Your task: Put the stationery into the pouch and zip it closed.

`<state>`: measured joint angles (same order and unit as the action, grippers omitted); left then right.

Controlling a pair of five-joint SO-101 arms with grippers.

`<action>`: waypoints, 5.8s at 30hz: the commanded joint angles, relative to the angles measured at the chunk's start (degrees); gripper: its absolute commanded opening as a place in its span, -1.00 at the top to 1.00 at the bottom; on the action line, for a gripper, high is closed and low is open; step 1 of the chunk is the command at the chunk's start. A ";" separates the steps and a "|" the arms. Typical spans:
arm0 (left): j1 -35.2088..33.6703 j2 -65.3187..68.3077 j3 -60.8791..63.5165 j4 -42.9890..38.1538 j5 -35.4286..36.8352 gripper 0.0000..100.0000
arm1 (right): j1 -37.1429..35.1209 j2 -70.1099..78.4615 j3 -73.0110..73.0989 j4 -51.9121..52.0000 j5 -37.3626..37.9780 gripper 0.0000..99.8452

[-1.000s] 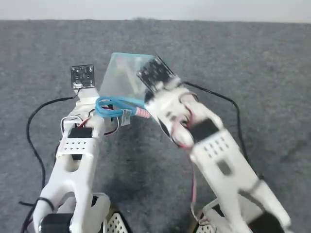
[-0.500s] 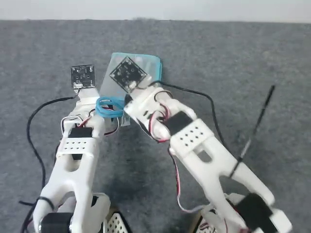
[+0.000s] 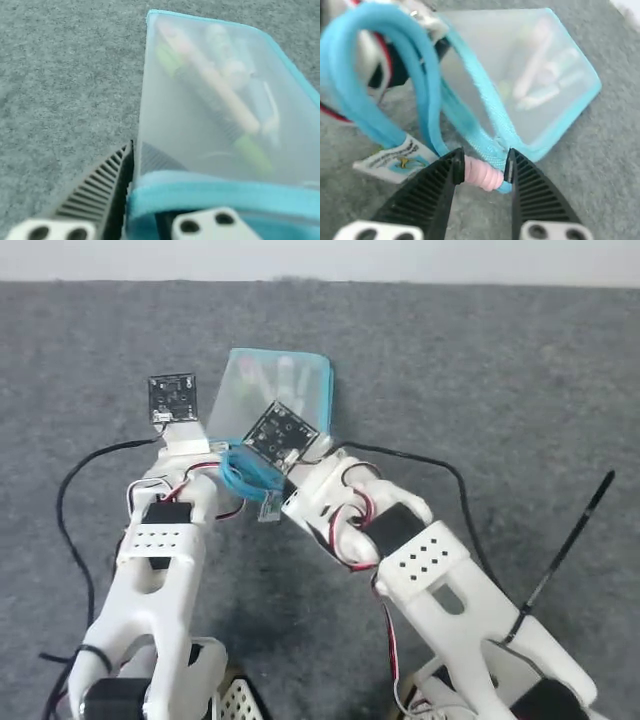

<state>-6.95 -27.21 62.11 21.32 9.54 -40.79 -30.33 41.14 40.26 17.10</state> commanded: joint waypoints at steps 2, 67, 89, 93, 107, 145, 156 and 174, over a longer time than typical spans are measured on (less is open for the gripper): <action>0.09 0.00 -2.86 0.53 1.23 0.98 | 2.77 -2.77 -1.76 -0.92 0.79 0.73; 5.19 -0.44 -3.30 3.34 -2.11 0.98 | -3.12 6.99 -15.74 5.85 6.51 0.99; 6.15 -26.20 -0.13 23.30 -10.29 0.98 | -3.65 9.27 -12.48 2.24 9.58 0.99; 6.33 -26.11 -0.04 23.03 -10.02 0.98 | -4.18 5.49 -12.31 3.21 6.95 0.99; 6.07 -26.37 -0.04 23.03 -9.93 0.98 | -7.87 -1.54 -9.67 3.38 6.42 0.99; 6.42 -26.29 -0.22 24.44 -10.02 0.98 | 4.18 2.68 3.52 -5.05 23.03 0.48; 6.51 -26.73 -0.48 24.35 -10.20 0.97 | 8.57 2.86 -3.43 -4.97 16.00 0.99; 6.07 -53.45 7.69 27.08 -10.20 0.70 | 9.10 5.32 -13.36 4.35 10.90 0.99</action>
<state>-0.97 -76.44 69.67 48.13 -0.13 -33.05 -24.70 33.05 43.34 30.46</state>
